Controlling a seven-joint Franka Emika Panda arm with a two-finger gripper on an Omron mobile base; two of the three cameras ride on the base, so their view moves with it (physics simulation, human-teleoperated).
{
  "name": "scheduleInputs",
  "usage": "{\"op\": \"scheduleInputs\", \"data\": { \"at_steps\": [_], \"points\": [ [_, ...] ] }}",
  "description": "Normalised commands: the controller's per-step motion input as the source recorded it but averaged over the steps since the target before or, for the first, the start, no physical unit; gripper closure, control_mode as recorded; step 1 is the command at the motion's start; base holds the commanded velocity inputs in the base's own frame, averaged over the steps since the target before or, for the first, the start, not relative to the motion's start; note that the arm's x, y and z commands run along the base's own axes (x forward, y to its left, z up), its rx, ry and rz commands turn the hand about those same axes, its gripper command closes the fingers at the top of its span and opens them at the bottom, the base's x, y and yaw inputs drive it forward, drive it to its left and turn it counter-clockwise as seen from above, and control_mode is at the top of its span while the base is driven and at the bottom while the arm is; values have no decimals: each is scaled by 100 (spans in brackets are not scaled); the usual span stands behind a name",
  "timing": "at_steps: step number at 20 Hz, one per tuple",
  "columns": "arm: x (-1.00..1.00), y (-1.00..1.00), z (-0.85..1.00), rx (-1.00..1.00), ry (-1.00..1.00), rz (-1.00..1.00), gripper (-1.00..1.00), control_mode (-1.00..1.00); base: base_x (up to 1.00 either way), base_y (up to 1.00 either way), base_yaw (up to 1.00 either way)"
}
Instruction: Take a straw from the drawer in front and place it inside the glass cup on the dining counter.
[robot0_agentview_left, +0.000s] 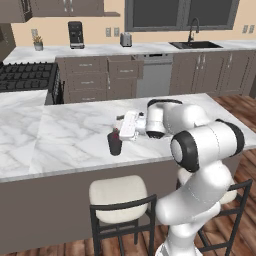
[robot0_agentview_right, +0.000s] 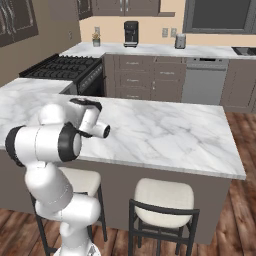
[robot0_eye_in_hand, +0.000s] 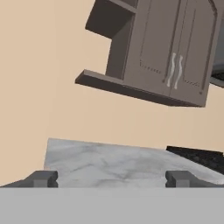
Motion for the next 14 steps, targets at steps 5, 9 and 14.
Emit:
{"op": "scheduleInputs", "data": {
  "at_steps": [5,9,14],
  "points": [
    [-50,-26,100,-6,-4,-3,-100,-100,0,0,0],
    [-69,-30,100,-9,0,-6,-100,-100,0,0,0],
    [-83,-34,92,-17,0,-11,-100,-100,0,0,0]
  ]
}}
